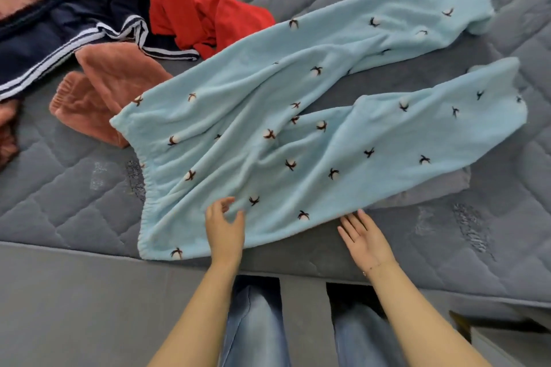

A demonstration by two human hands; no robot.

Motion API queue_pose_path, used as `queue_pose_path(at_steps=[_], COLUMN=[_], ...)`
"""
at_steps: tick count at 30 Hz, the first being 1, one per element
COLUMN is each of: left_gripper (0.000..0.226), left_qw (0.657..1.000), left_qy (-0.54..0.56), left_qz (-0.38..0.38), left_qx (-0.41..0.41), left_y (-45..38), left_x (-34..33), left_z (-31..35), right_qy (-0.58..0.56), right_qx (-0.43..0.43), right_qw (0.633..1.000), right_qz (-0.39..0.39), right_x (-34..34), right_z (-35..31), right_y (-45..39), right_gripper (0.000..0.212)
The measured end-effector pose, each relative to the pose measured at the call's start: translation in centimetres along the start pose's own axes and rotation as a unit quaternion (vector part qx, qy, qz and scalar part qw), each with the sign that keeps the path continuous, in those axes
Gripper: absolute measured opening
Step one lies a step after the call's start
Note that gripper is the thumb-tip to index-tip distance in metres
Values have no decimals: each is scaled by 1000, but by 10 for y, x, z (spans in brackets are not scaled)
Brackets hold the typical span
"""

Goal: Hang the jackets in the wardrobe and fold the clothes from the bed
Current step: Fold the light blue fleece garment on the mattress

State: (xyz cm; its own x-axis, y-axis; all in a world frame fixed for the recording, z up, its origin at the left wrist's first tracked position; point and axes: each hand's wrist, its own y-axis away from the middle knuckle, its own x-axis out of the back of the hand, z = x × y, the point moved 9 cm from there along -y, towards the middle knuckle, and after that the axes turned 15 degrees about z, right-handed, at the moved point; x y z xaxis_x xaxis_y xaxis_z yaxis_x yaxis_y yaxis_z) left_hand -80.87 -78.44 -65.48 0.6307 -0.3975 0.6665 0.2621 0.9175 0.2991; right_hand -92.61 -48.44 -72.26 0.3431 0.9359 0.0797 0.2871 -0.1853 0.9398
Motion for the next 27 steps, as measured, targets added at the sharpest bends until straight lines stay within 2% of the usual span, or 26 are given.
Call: queue_pose_path(at_steps=[4,9,13,16,21,24,27], left_gripper=[21,25,39,58,80,73,65], left_qw=[989,966,938,915,882,880,907], left_qy=[1,-20,-98,-148,-271,-298,-230], left_qz=[-140,-206,-202,-196,-184,-144,-117], left_qx=[-48,-153,-263,-319,-338,-340,-333], left_y=[66,134,176,201,210,208,210], left_x=[-105,-201,-258,-296,-350,-357,-349], left_z=[73,148,178,189,180,185,199], right_qy=[-37,-60,-60,-63,-130,-152,-150], right_qx=[18,31,57,67,31,30,65], right_qw=[999,998,995,994,991,986,983], right_qz=[-1,16,51,58,-6,-55,-80], right_x=[40,80,108,115,90,65,50], right_z=[-74,-162,-235,-282,-340,-372,-403], right_y=[-15,-46,-84,-116,-154,-158,-149], right_gripper=[41,39,44,50,42,34,25])
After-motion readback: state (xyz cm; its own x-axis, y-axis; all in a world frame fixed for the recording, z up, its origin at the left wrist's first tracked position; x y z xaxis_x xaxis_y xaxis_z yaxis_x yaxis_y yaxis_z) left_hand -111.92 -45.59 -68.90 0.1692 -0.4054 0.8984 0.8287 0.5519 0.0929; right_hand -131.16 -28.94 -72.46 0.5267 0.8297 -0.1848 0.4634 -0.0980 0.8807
